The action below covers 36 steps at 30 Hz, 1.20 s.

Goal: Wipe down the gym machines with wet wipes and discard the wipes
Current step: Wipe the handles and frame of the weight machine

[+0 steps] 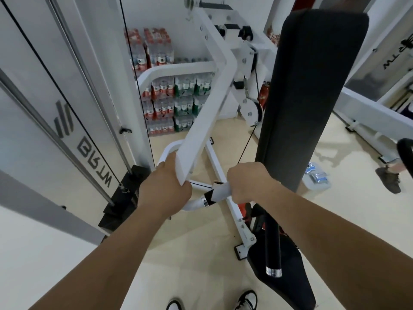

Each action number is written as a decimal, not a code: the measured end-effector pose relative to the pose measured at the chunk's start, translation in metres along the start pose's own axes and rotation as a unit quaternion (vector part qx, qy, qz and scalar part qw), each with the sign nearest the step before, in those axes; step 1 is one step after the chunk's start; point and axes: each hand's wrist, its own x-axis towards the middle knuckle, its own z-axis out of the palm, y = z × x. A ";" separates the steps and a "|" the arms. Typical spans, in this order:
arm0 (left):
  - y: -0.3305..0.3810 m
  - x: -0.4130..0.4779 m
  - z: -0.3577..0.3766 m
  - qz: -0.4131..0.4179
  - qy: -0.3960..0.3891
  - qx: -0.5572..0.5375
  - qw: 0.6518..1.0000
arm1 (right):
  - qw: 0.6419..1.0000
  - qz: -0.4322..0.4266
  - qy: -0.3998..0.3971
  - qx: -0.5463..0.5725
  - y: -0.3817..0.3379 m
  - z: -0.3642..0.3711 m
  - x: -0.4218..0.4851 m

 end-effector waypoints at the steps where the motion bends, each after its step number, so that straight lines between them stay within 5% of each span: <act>1: 0.000 0.001 0.000 0.002 0.000 0.005 1.000 | 1.000 -0.003 0.019 -0.021 -0.012 0.000 -0.002; 7: -0.001 0.000 0.000 -0.004 -0.001 0.009 1.000 | 0.969 -0.108 0.193 -0.112 -0.064 0.043 -0.002; 9: -0.003 -0.001 0.000 0.001 -0.002 -0.003 1.000 | 0.975 -0.130 0.162 -0.080 -0.048 0.034 -0.002; 16: -0.002 0.001 0.001 0.005 0.008 0.003 1.000 | 0.998 0.023 0.023 0.050 0.018 0.013 0.001; 24: -0.001 0.001 -0.001 -0.006 0.001 0.010 1.000 | 0.966 -0.101 0.224 -0.079 -0.065 0.044 -0.005; 26: -0.001 -0.001 -0.002 -0.003 -0.003 0.009 1.000 | 0.970 -0.117 0.207 -0.058 -0.049 0.038 -0.006; 32: -0.001 -0.001 0.000 0.004 0.004 0.026 1.000 | 0.992 0.067 0.082 0.069 0.025 0.023 -0.005; 36: 0.000 -0.001 0.001 0.001 0.010 0.034 0.999 | 0.993 0.060 0.101 0.005 -0.008 0.026 0.000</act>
